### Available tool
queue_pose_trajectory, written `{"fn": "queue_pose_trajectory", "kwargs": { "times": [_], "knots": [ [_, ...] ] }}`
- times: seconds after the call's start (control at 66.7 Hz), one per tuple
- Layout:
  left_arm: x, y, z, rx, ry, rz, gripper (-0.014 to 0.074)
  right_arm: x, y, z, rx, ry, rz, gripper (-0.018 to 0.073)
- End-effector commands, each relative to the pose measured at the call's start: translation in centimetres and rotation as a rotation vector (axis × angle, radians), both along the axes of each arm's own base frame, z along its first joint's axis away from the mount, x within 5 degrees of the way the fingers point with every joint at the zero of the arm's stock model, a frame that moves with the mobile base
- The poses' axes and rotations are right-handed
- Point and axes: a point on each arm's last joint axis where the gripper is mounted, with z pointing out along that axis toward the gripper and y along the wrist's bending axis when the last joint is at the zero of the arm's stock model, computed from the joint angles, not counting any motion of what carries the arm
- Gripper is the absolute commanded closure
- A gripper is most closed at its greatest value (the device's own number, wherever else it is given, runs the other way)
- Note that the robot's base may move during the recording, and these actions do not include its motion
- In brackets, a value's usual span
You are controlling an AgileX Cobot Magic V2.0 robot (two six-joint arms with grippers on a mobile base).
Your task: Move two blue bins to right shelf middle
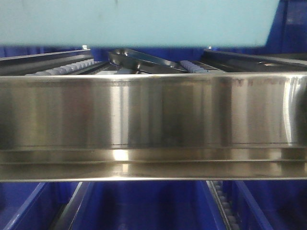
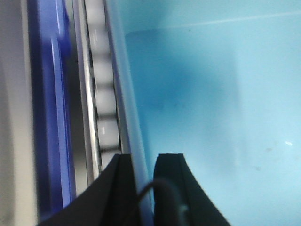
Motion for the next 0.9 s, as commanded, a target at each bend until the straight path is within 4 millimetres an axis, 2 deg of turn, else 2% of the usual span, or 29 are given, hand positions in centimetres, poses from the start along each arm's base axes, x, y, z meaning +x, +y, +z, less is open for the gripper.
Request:
{"fn": "queue_pose_trajectory", "kwargs": {
  "times": [0.0,0.165,0.33,0.885],
  "knots": [
    [-1.5,0.1,4.0,-0.056,-0.138,-0.017,0.0708,-1.2,-0.8,3.4,0.034,-0.153,0.006,0.0712],
    [-3.0,0.5,8.0,-0.094,-0.277,-0.019,0.0708,-2.4,-1.6,7.8,0.084,-0.294,-0.002,0.0712],
    [-3.7,0.7,10.1,-0.115,-0.348,-0.02,0.0708,-3.4,-2.1,11.1,0.131,-0.392,-0.005,0.0712],
    [-3.7,0.7,10.2,-0.111,-0.356,-0.018,0.0708,-3.5,-2.1,11.6,0.141,-0.413,-0.005,0.0712]
  ]
}}
